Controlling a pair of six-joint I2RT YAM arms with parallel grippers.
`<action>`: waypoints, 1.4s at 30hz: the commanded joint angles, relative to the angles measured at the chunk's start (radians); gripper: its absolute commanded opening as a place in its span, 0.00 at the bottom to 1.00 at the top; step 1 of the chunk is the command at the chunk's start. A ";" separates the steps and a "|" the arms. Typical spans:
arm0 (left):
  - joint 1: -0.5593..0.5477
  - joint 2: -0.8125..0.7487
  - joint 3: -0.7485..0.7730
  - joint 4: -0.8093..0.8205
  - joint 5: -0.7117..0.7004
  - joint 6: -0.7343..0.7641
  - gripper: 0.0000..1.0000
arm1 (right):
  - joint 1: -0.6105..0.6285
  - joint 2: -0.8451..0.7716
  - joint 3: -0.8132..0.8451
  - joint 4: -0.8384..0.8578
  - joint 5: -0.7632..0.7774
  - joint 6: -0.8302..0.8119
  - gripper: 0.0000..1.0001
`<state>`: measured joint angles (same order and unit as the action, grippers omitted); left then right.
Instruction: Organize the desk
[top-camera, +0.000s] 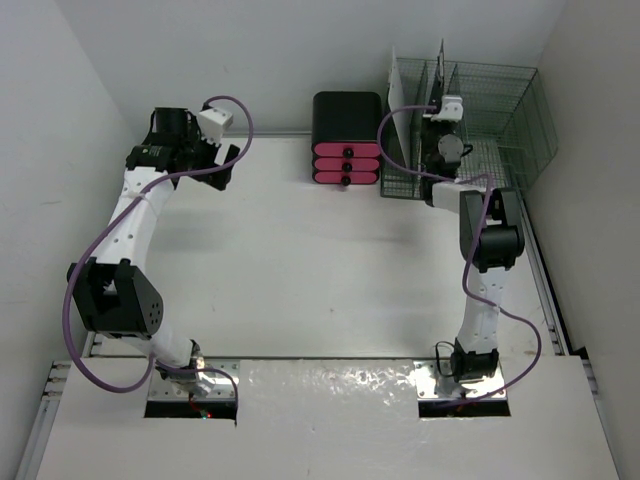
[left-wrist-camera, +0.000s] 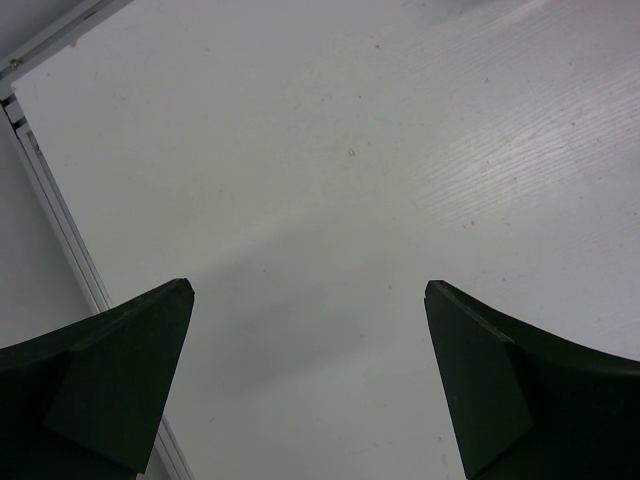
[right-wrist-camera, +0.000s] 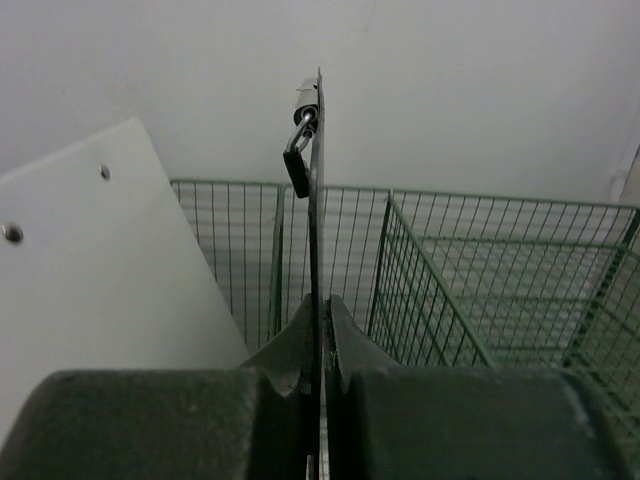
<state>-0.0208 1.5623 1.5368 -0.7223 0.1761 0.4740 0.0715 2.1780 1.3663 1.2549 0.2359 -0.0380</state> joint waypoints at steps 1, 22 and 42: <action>0.004 -0.007 0.017 0.027 0.006 0.000 1.00 | -0.009 -0.040 -0.027 0.069 0.016 0.003 0.00; 0.004 -0.056 -0.020 0.023 0.040 0.003 1.00 | -0.018 -0.630 -0.344 -0.285 -0.015 0.168 0.99; 0.012 -0.143 -0.418 0.308 0.015 -0.078 0.99 | -0.018 -0.986 -0.829 -0.974 0.022 0.581 0.99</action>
<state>-0.0177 1.4498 1.1591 -0.5465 0.1764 0.4202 0.0555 1.2476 0.5797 0.3302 0.2157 0.4839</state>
